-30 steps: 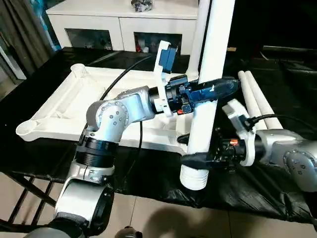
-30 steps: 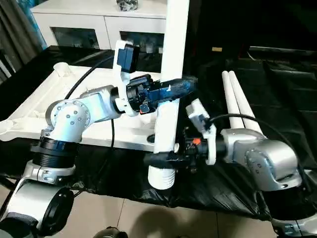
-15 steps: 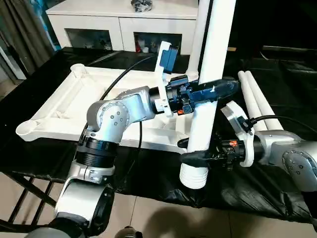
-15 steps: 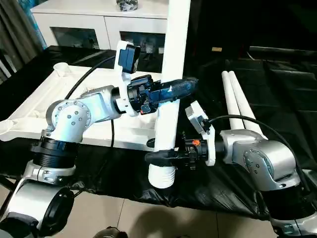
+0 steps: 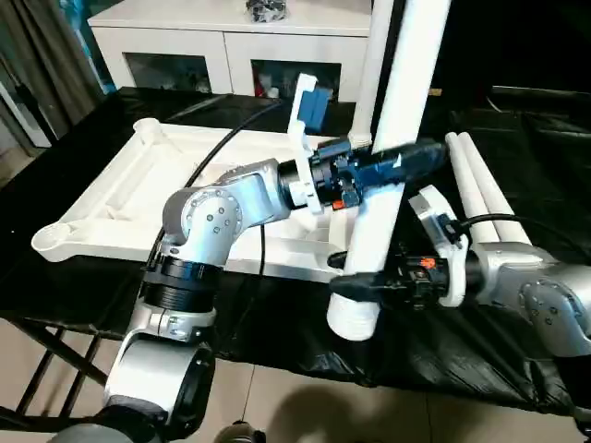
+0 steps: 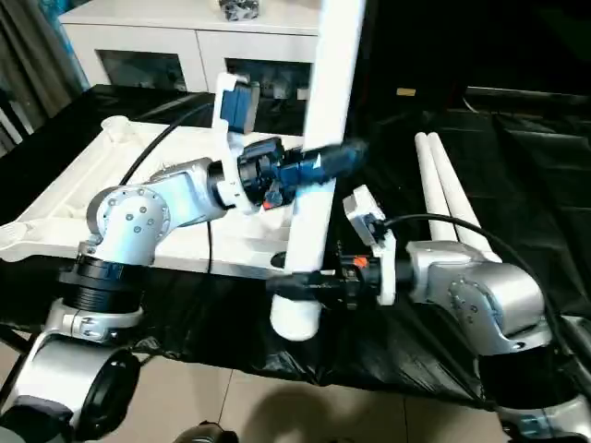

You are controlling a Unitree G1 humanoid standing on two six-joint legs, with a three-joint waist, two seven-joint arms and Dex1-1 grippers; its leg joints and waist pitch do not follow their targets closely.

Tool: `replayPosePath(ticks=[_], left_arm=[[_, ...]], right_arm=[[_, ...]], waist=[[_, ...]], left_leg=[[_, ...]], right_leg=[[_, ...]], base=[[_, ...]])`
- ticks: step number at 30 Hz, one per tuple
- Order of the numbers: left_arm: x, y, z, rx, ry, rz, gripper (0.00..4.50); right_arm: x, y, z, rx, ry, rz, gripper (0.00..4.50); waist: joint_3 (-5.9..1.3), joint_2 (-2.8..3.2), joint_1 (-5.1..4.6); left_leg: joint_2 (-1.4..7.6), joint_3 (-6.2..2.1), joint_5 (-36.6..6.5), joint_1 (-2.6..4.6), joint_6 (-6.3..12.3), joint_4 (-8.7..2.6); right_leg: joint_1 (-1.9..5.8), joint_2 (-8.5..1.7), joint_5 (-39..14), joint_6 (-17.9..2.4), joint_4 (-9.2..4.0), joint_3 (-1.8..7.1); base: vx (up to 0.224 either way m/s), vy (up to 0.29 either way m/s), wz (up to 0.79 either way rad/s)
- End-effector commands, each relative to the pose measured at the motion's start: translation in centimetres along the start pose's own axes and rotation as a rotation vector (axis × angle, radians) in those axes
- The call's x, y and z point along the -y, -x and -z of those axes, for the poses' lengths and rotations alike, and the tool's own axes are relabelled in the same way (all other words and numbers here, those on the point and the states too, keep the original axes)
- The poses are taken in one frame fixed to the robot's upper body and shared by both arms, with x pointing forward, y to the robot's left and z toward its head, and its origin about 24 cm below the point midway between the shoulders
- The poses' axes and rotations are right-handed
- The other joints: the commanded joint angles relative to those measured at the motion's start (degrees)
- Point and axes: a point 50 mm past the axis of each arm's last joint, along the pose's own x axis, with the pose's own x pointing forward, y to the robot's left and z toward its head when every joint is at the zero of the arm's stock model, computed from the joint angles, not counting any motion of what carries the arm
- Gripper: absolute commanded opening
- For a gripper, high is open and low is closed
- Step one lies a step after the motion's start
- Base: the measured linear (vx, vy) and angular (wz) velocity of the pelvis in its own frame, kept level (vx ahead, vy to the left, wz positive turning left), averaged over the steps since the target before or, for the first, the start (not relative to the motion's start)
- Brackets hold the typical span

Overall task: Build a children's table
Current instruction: Pick table leg

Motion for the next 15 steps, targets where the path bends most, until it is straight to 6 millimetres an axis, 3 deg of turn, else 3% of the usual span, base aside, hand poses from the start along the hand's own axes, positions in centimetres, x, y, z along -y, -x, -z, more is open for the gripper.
replayPosePath(ticks=[1, 4, 6, 8, 11, 14, 15], left_arm=[[-0.2, -0.3, -1.8, 0.108, -0.067, -0.061, 2.92], [-1.0, -0.1, -3.2, 0.248, -0.084, -0.174, 2.92], [-1.4, 0.8, -4.5, 0.347, -0.078, -0.197, 2.92], [-1.6, 1.6, -5.0, 0.340, -0.127, -0.230, 2.92], [-1.8, 2.9, -4.0, 0.168, -0.250, -0.242, 2.92], [-2.3, 4.6, -1.5, -0.142, -0.406, -0.236, 2.92], [-2.3, 4.7, -1.3, -0.159, -0.415, -0.235, 2.92]], right_arm=[[0.3, 0.3, -0.7, 0.063, 0.022, 0.047, 1.89], [0.8, 0.2, -0.7, 0.115, 0.043, 0.127, 1.89], [1.7, 0.1, -0.7, 0.167, 0.085, 0.272, 1.89], [2.5, 0.3, -0.7, 0.198, 0.104, 0.392, 1.89], [3.8, 0.8, -0.7, 0.230, 0.121, 0.575, 1.89], [4.4, 1.4, -0.4, 0.259, 0.106, 0.700, 1.89], [4.4, 1.4, -0.4, 0.257, 0.107, 0.704, 1.89]], waist=[[-4.61, -1.25, -0.01], [-4.58, -1.38, 0.03], [-4.49, -1.60, -0.02], [-4.48, -1.63, -0.43], [-4.49, -1.29, -1.05], [-4.57, -0.81, -1.51], [-4.51, -0.87, -1.65]], left_leg=[[2.27, -0.78, -8.89, 1.06, 2.34, -3.71], [2.18, -0.76, -8.93, 1.09, 2.45, -3.71], [1.96, -0.65, -9.02, 1.07, 2.21, -3.72], [1.96, -0.77, -9.23, 1.17, 1.43, -3.95], [1.96, -0.79, -9.72, 1.42, 0.76, -4.23], [2.30, -0.97, -9.29, 1.54, 0.49, -4.61], [2.22, -0.85, -9.22, 1.54, 0.30, -4.63]], right_leg=[[3.29, -4.16, -17.08, -10.33, -4.46, 2.08], [3.17, -4.10, -17.30, -9.97, -4.46, 2.00], [3.04, -4.21, -18.90, -9.18, -4.71, 1.97], [2.85, -4.10, -19.95, -8.38, -4.74, 1.89], [2.66, -3.93, -20.07, -7.73, -4.56, 1.97], [2.44, -3.98, -19.28, -6.66, -4.31, 2.32], [2.50, -3.91, -18.57, -6.81, -4.24, 2.35]], base=[[0.000, 0.000, 0.00], [0.000, 0.000, 0.00], [0.000, 0.000, 0.00], [0.000, 0.000, 0.00], [0.000, 0.000, 0.00], [0.000, 0.000, 0.00], [0.000, 0.000, 0.00]])
